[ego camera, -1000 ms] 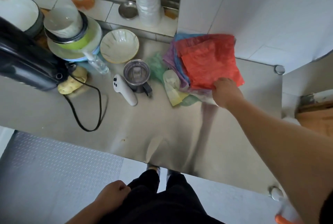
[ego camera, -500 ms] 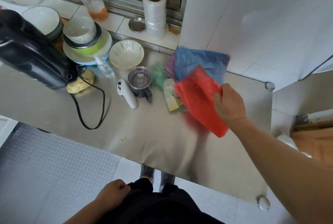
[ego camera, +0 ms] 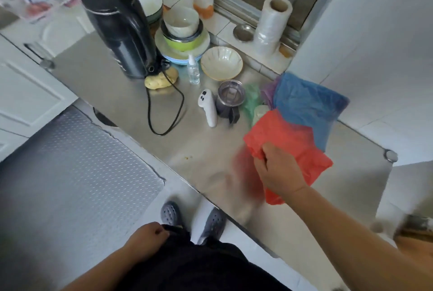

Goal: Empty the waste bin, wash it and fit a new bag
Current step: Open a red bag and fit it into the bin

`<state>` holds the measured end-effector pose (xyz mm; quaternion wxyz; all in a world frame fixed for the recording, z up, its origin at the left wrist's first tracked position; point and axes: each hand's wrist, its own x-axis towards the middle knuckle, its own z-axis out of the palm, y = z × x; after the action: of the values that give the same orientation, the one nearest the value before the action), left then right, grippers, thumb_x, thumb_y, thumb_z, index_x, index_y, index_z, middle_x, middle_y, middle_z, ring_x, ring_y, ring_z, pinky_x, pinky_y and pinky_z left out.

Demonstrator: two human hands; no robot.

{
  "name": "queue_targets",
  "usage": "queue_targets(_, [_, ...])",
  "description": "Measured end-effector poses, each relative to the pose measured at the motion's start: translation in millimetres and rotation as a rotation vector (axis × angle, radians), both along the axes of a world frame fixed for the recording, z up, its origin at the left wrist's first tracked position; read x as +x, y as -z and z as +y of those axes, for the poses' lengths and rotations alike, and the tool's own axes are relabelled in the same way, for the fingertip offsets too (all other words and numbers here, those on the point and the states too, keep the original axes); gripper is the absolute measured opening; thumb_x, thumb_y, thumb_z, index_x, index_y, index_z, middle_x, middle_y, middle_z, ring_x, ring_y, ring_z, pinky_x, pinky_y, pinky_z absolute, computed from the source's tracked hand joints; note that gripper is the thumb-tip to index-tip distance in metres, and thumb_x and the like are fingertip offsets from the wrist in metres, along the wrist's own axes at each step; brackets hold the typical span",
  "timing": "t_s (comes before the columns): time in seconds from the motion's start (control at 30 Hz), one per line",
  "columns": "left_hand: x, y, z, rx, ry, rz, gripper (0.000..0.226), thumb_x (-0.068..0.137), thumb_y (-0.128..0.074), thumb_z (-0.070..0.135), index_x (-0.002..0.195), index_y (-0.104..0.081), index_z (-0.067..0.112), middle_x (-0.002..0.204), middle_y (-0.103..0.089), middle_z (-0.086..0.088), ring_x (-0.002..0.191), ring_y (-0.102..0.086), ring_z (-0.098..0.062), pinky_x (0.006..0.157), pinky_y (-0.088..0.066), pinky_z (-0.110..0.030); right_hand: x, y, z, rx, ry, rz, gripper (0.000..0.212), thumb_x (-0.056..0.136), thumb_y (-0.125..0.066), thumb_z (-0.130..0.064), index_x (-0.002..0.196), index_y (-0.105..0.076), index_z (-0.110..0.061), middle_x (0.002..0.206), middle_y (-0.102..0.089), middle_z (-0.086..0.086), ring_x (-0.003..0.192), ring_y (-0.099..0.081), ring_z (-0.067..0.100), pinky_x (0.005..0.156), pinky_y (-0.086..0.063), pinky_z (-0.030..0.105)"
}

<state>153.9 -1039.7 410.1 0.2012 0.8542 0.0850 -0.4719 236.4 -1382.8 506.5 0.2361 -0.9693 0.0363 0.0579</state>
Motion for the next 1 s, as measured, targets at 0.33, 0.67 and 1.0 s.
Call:
queue_targets(0.33, [-76.5, -2.7, 115.8, -0.084, -0.455, -0.034, 0.036, 0.088, -0.058, 0.018, 0.055, -0.063, 0.030, 0.060, -0.062, 0.012, 0.066, -0.059, -0.001, 0.055, -0.039, -0.009, 2.9, 14.9, 166.8, -0.096, -0.617, 0.141, 0.026, 0.101, -0.035, -0.040, 0.081, -0.034, -0.025, 0.070, -0.044, -0.009, 0.063, -0.046, 0.019, 0.059, -0.027, 0.031])
queue_targets(0.67, [-190.7, -6.2, 292.4, -0.086, -1.027, -0.001, 0.016, 0.091, -0.053, 0.011, 0.079, -0.063, 0.007, 0.079, -0.067, -0.010, 0.063, -0.057, -0.023, 0.055, -0.041, -0.023, -28.3, 39.7, 419.1, -0.174, -1.085, 0.126, 0.022, 0.097, -0.041, -0.032, 0.099, -0.053, -0.013, 0.100, -0.066, 0.012, 0.088, -0.062, 0.039, 0.064, -0.036, 0.038])
queue_targets(1.0, [-284.9, 5.5, 386.0, -0.077, -1.418, 0.056, 0.019, 0.092, -0.052, 0.017, 0.080, -0.061, 0.005, 0.076, -0.064, -0.009, 0.056, -0.055, -0.019, 0.052, -0.041, -0.024, -22.7, 66.8, 552.0, -0.455, -1.291, 0.181, 0.030, 0.096, -0.036, -0.036, 0.112, -0.051, -0.016, 0.115, -0.065, 0.007, 0.096, -0.065, 0.037, 0.070, -0.044, 0.040])
